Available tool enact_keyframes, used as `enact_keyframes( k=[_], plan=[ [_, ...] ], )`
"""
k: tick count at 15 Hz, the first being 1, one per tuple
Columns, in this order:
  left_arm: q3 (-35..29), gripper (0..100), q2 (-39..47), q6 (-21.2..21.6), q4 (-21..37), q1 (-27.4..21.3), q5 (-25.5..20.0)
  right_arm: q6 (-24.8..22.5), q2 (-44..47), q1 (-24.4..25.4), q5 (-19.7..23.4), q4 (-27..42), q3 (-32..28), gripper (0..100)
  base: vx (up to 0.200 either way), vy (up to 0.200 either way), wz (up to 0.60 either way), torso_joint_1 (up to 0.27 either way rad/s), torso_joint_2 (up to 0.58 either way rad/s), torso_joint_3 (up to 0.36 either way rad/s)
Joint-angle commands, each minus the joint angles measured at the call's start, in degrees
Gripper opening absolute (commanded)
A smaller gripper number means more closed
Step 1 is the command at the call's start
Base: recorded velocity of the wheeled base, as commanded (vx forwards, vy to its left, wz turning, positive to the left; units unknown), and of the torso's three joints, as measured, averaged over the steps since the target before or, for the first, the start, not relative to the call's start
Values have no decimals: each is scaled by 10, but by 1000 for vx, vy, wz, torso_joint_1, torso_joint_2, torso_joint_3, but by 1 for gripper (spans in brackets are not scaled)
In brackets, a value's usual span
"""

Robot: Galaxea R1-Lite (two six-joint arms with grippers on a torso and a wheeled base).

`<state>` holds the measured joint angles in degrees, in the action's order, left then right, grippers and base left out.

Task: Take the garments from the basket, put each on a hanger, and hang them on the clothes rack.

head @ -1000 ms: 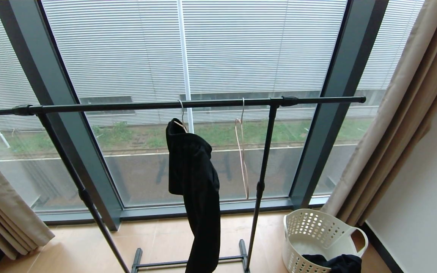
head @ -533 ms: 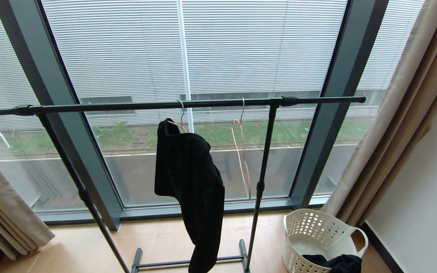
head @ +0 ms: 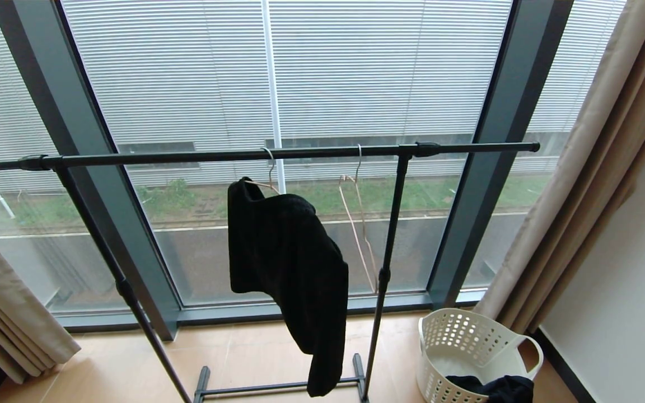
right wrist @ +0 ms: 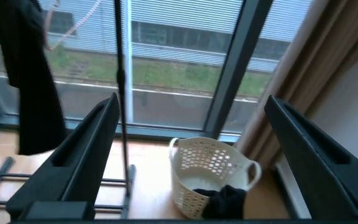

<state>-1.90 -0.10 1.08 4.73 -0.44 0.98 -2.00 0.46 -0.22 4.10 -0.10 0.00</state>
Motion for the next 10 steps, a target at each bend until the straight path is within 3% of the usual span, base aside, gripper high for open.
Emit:
enact_keyframes(
  k=[1,4,10],
  plan=[
    [1,100,1,1,-1,0,1,6,-3,-1,1,0,0,100,0,0,0,0,0,0],
    [1,100,1,9,-2,0,0,3,-3,-1,4,0,0,100,0,0,0,0,0,0],
    [2,100,1,-13,-6,0,9,-1,-3,0,5,0,0,100,0,0,0,-18,44,23]
  ],
)
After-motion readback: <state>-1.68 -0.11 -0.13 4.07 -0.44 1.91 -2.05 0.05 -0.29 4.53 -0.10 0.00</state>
